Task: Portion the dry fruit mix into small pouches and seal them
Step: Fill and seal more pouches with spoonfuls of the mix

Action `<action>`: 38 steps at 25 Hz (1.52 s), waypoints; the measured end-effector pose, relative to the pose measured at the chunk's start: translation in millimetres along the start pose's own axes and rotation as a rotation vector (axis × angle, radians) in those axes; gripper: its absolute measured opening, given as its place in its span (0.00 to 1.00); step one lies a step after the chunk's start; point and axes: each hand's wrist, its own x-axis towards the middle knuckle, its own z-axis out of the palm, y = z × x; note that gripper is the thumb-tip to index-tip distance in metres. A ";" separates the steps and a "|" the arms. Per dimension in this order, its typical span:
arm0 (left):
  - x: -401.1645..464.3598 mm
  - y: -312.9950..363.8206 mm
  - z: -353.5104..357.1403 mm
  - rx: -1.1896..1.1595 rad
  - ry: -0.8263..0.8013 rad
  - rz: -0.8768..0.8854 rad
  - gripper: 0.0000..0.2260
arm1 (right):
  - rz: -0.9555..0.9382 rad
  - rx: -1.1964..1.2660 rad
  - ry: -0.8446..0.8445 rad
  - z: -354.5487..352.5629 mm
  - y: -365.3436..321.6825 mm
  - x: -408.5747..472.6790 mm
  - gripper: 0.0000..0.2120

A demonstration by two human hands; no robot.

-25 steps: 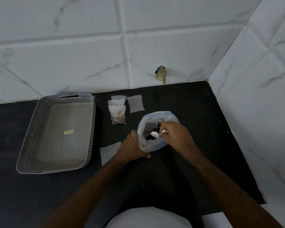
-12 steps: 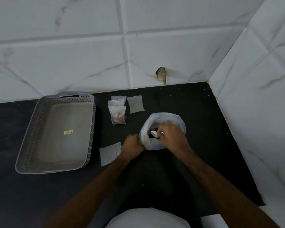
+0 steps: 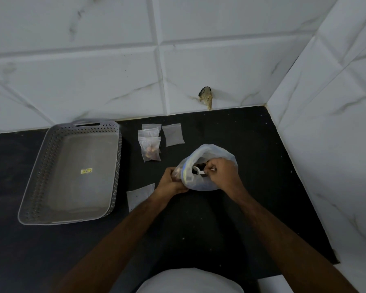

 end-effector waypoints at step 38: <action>-29.1 19.8 -44.3 0.795 0.196 0.632 0.23 | 0.299 0.955 -0.022 -44.9 15.4 -34.2 0.06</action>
